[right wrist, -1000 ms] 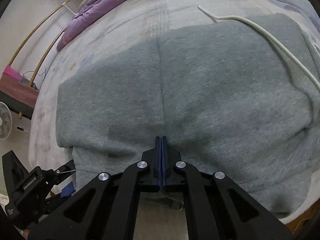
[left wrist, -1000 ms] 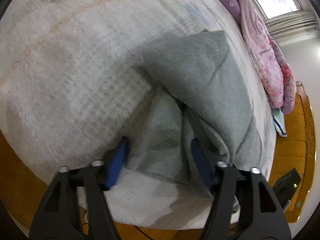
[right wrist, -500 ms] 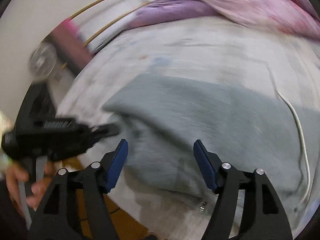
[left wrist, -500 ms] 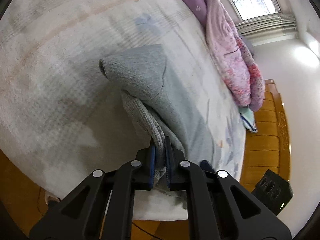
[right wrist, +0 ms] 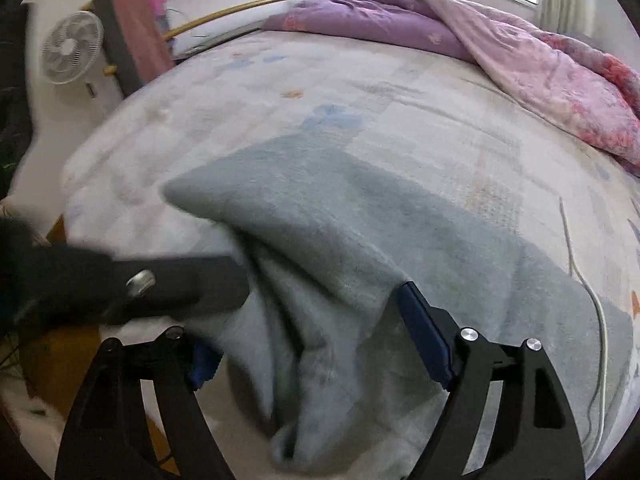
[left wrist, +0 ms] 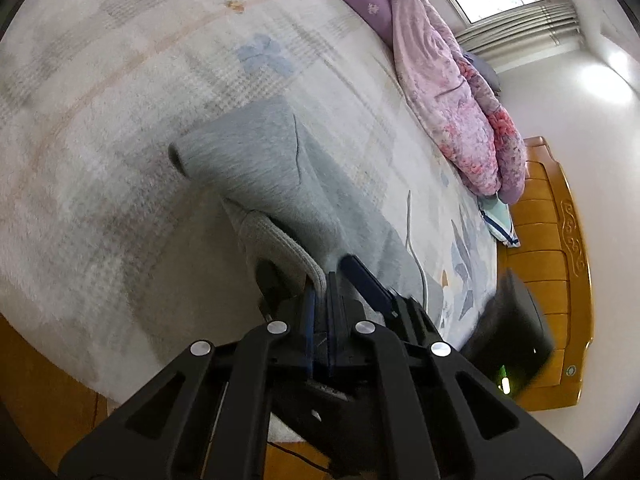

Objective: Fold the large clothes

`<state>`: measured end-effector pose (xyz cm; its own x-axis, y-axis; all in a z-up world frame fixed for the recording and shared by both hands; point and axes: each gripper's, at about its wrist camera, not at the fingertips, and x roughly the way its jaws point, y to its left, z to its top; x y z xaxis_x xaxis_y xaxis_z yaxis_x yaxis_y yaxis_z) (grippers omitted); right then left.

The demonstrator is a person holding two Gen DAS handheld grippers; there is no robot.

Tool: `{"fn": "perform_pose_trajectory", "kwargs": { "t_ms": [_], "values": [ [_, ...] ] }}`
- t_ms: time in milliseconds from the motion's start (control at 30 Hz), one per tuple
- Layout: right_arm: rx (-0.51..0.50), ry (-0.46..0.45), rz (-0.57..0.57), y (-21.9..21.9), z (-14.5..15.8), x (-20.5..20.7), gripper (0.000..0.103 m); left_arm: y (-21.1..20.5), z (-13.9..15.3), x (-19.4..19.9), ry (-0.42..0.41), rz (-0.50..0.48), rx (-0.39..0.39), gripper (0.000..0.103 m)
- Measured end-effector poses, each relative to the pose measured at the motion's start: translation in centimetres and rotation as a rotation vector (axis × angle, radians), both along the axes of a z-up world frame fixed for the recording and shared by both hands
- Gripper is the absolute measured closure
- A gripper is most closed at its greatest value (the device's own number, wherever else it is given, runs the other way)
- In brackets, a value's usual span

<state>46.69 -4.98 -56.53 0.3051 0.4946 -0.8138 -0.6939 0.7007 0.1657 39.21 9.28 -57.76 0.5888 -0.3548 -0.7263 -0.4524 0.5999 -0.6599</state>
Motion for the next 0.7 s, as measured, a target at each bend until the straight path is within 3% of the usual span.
{"fn": "perform_pose_trajectory", "kwargs": {
  "t_ms": [33,67,100,200,267,300,400,500,600,700],
  "values": [
    [-0.004,0.010,-0.007,0.2,-0.4,0.3,0.027,0.1,-0.1,-0.1,0.004,0.004,0.005,0.099],
    [0.007,0.027,0.001,0.4,-0.6,0.5,0.035,0.2,-0.1,-0.1,0.009,0.008,0.012,0.099],
    [0.010,0.040,0.005,0.5,-0.6,0.6,0.052,0.2,-0.1,-0.1,0.012,0.012,0.016,0.099],
    [0.052,0.108,-0.044,-0.1,-0.4,1.1,0.077,0.2,0.5,-0.1,-0.005,0.009,0.012,0.098],
    [0.144,0.216,-0.130,-1.8,-0.5,2.2,0.080,-0.1,1.3,-0.1,-0.036,0.014,0.011,0.098],
    [0.236,0.309,-0.204,-3.5,-0.7,3.1,0.081,-0.2,1.9,-0.2,-0.058,0.019,0.015,0.098],
    [0.461,0.455,-0.353,-7.9,-1.2,4.4,0.082,-0.9,3.2,0.3,-0.072,-0.001,0.066,0.098],
    [0.645,0.522,-0.469,-12.1,-1.0,4.7,0.082,-2.1,3.5,1.3,-0.053,-0.019,0.102,0.096],
    [0.771,0.538,-0.569,-16.0,-0.5,4.3,0.083,-3.5,3.3,2.2,-0.047,-0.037,0.089,0.093],
    [0.903,0.540,-0.696,-21.0,-0.1,3.4,0.083,-5.3,2.7,3.1,-0.037,-0.079,0.089,0.080]
  ]
}}
